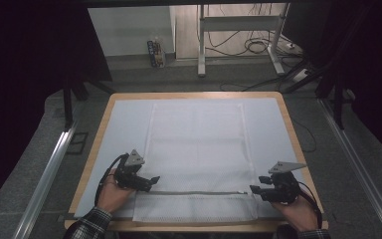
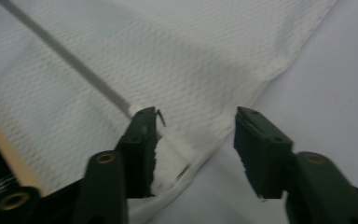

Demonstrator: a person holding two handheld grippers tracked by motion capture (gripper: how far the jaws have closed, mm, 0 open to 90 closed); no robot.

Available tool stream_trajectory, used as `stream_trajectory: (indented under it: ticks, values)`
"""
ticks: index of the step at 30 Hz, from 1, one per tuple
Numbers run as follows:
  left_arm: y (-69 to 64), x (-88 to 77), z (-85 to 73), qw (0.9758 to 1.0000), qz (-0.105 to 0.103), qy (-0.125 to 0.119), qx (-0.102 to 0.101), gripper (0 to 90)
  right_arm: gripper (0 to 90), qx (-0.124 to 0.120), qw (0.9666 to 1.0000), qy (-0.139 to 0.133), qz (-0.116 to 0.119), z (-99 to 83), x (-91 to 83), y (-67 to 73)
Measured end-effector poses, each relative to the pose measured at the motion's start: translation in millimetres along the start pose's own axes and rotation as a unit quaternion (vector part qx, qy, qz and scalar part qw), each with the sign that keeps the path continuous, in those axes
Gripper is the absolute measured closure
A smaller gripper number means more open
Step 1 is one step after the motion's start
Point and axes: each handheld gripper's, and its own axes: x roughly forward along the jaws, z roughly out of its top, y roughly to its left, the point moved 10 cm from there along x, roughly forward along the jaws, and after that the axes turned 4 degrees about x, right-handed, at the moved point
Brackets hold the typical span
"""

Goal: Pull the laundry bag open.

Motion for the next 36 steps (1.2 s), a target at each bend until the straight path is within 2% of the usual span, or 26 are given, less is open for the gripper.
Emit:
stream_trajectory:
  ticks: [2,5,6,8,9,11,12,14,16,18,20,21,23,24,25,27,29,30,31,33,34,36]
  values:
    - [-8.2,-0.5,1.7,0.9998,-0.017,-0.006,-0.005,3.8,53.1,0.001,0.9999,0.002,0.013,-4.5,-3.1,5.0]
    - [-15.2,-0.8,3.9,0.9995,-0.028,-0.013,-0.008,3.9,53.0,0.003,0.9996,0.004,0.026,-8.1,-3.8,10.5]
    - [-21.9,-1.1,6.9,0.9992,-0.035,-0.018,-0.008,4.0,51.6,-0.007,0.9993,0.01,0.037,-11.8,-1.4,17.2]
    - [-28.7,-1.3,9.8,0.9987,-0.044,-0.023,-0.005,4.3,53.3,-0.013,0.9991,0.022,0.034,-14.7,1.5,20.5]
    - [-32.4,-1.3,11.5,0.9985,-0.048,-0.026,-0.003,4.7,58.7,-0.019,0.9988,0.031,0.033,-16.5,2.5,21.6]
    - [-41.3,-1.1,16.5,0.9977,-0.059,-0.033,0.003,5.5,78.0,-0.035,0.9983,0.041,0.024,-18.8,3.8,21.4]
    - [-47.0,-0.8,20.2,0.9968,-0.069,-0.038,0.009,6.1,81.3,-0.045,0.9977,0.043,0.027,-19.2,3.4,22.8]
    - [-60.0,1.7,29.7,0.9942,-0.092,-0.05,0.021,9.1,87.5,-0.054,0.9973,0.047,0.017,-17.8,2.0,22.4]
    - [-78.1,6.4,40.9,0.9898,-0.124,-0.056,0.04,13.3,88.1,-0.068,0.997,0.034,0.017,-11.8,-1.3,25.1]
    - [-98.8,12.7,52.5,0.9858,-0.144,-0.059,0.064,16.1,88.2,-0.075,0.9969,0.018,0.012,-4.0,-5.8,27.3]
    - [-121.0,19.6,62.3,0.9804,-0.168,-0.061,0.083,19.4,88.2,-0.077,0.997,0.001,0.004,3.9,-10.0,28.1]
    - [-121.0,19.6,62.3,0.9804,-0.168,-0.061,0.083,20.8,88.2,-0.077,0.997,0.001,0.004,3.9,-10.0,28.1]
    - [-146.5,28.3,69.8,0.9721,-0.205,-0.06,0.098,23.2,88.2,-0.069,0.9975,-0.012,0.003,11.0,-13.4,27.9]
    - [-157.8,32.7,72.7,0.9687,-0.219,-0.058,0.101,24.3,88.2,-0.061,0.9979,-0.021,0.005,16.0,-15.0,28.0]
    - [-178.4,40.9,77.3,0.9628,-0.24,-0.049,0.113,25.0,88.2,-0.059,0.9979,-0.025,0.003,18.3,-15.7,27.4]
    - [-193.5,46.6,80.8,0.9582,-0.251,-0.043,0.131,25.0,88.3,-0.055,0.9981,-0.029,-0.001,21.6,-16.5,26.7]
    - [-207.9,52.8,83.3,0.9537,-0.256,-0.033,0.154,25.0,88.4,-0.049,0.9982,-0.033,-0.001,24.6,-18.0,26.9]
    - [-214.2,56.0,84.5,0.9527,-0.256,-0.031,0.162,24.7,88.3,-0.047,0.9983,-0.036,0.0,25.8,-18.5,27.2]
    - [-219.1,59.9,84.8,0.9527,-0.249,-0.025,0.172,23.8,88.3,-0.046,0.9982,-0.038,0.001,27.0,-18.9,27.6]
    - [-225.0,68.0,83.6,0.9553,-0.221,-0.011,0.196,22.6,88.3,-0.044,0.9982,-0.041,0.001,28.7,-19.4,28.2]
    - [-226.6,71.4,83.1,0.9566,-0.207,-0.007,0.206,23.3,88.4,-0.042,0.9983,-0.041,0.002,29.3,-19.9,28.6]
    - [-226.0,76.0,81.6,0.9572,-0.178,0.001,0.228,28.4,88.3,-0.038,0.9983,-0.044,0.007,30.7,-20.6,29.9]
